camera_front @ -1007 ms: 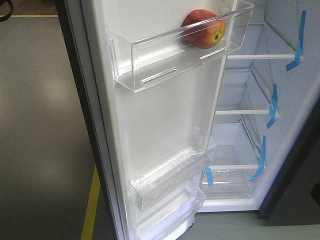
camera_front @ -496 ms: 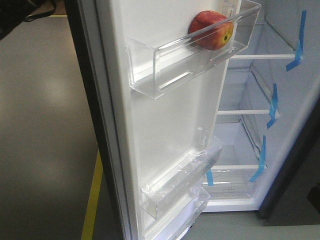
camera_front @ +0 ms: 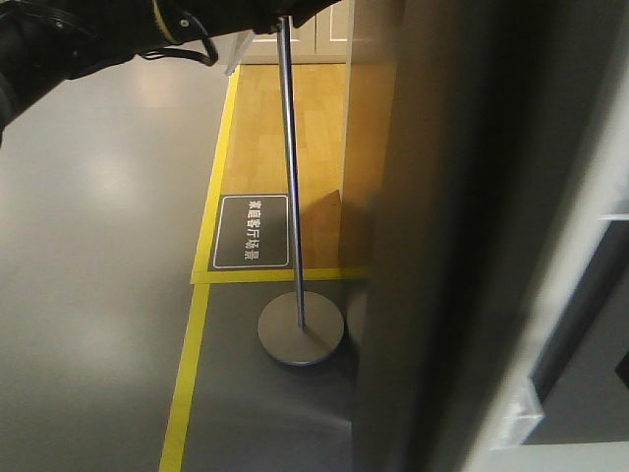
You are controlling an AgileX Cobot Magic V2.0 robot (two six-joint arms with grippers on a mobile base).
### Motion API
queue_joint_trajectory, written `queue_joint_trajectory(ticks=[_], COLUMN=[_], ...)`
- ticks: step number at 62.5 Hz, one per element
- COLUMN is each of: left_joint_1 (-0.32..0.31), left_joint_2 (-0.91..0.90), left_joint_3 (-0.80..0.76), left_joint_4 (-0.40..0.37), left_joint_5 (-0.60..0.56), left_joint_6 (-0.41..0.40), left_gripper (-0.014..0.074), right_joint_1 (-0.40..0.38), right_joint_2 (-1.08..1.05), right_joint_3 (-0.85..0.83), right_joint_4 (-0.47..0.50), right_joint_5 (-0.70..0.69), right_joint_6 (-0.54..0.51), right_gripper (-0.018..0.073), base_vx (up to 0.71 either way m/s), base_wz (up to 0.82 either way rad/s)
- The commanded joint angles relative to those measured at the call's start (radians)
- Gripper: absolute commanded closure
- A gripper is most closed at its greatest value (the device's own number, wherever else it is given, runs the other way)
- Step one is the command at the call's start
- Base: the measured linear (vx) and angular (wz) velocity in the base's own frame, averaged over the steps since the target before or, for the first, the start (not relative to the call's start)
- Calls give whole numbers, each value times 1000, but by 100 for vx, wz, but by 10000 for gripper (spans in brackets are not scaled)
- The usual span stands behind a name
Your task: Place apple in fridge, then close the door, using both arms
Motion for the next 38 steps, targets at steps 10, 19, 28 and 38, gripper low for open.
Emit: queue_joint_trajectory(ticks=[10, 19, 28, 38], left_joint_1=[106, 170, 228, 270], left_joint_2=[-60, -60, -60, -60], left_joint_3=[-30, -30, -30, -30], left_joint_4=[-77, -77, -77, -77], left_joint_5=[-107, -68, -64, -86], left_joint_6=[-1, -1, -1, -1], left_gripper=[239, 272, 320, 401], right_joint_1=[-3, -3, -3, -4], right_joint_2=[72, 205, 408, 686], right_joint_3=[-40, -102, -200, -335], right_joint_4=[-4, -5, -4, -3], right_joint_5=[-200, -364, -555, -763], right_joint_6=[-63, -120, -152, -205], right_gripper=[431, 232, 51, -8], base_vx=[0, 0, 0, 0], base_wz=[0, 0, 0, 0])
